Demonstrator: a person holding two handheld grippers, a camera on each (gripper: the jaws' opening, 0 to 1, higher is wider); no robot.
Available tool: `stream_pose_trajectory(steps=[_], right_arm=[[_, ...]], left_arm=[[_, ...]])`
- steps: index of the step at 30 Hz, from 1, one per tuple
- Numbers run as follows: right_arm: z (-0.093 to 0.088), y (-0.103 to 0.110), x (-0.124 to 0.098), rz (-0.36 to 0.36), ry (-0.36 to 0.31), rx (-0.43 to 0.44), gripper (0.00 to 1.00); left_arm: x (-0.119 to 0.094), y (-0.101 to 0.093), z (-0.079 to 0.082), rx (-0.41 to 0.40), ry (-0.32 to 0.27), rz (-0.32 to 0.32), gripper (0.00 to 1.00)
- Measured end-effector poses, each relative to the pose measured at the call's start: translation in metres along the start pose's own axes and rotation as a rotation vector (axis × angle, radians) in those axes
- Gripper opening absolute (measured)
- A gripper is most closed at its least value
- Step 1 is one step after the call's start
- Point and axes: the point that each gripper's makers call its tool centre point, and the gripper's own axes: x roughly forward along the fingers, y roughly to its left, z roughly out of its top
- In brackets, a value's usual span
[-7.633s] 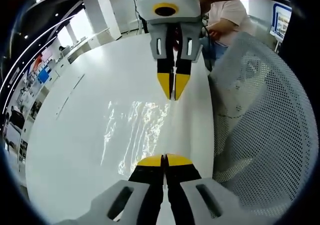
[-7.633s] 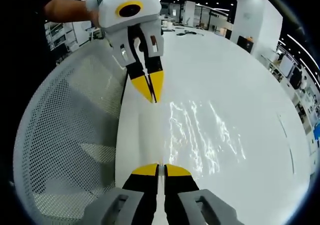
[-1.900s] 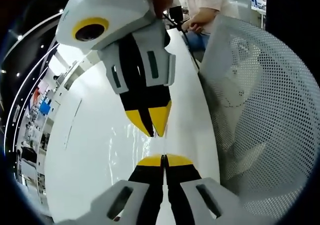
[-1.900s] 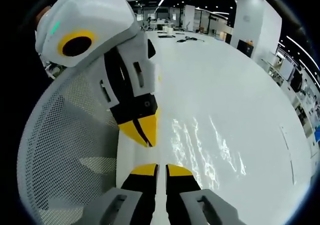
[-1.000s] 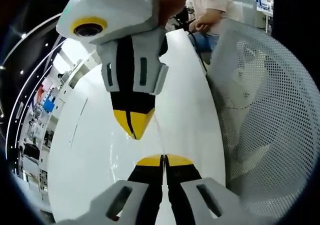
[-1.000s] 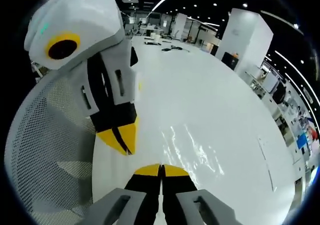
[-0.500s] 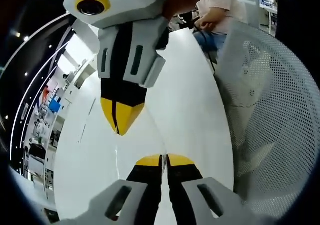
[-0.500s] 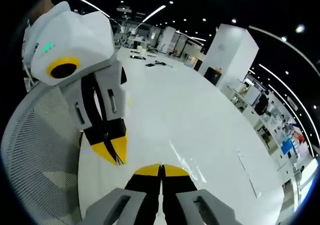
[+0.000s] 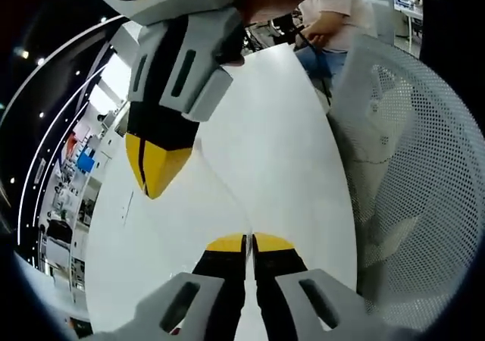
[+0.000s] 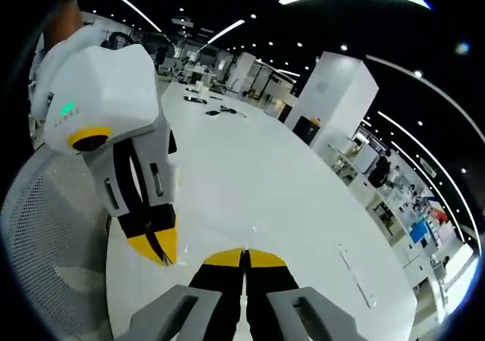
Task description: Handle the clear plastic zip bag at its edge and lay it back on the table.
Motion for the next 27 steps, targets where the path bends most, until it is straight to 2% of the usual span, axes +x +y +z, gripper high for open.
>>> stream_pose_trajectory(steps=[6, 14, 22, 27], right_arm=[[0.005, -0.015, -0.004, -0.042, -0.006, 0.009, 0.00], [0.005, -0.024, -0.003, -0.066, -0.013, 0.025, 0.00], [-0.004, -0.018, -0.001, -0.058, 0.001, 0.036, 0.00], [-0.015, -0.010, 0.003, -0.046, 0.016, 0.035, 0.00]], left_arm=[[-0.003, 0.005, 0.010, 0.000, -0.015, 0.007, 0.00], [-0.006, 0.016, 0.014, -0.003, -0.022, 0.042, 0.00], [0.000, 0.017, 0.006, -0.022, 0.004, 0.056, 0.01], [0.008, 0.014, -0.006, -0.085, 0.007, 0.045, 0.01]])
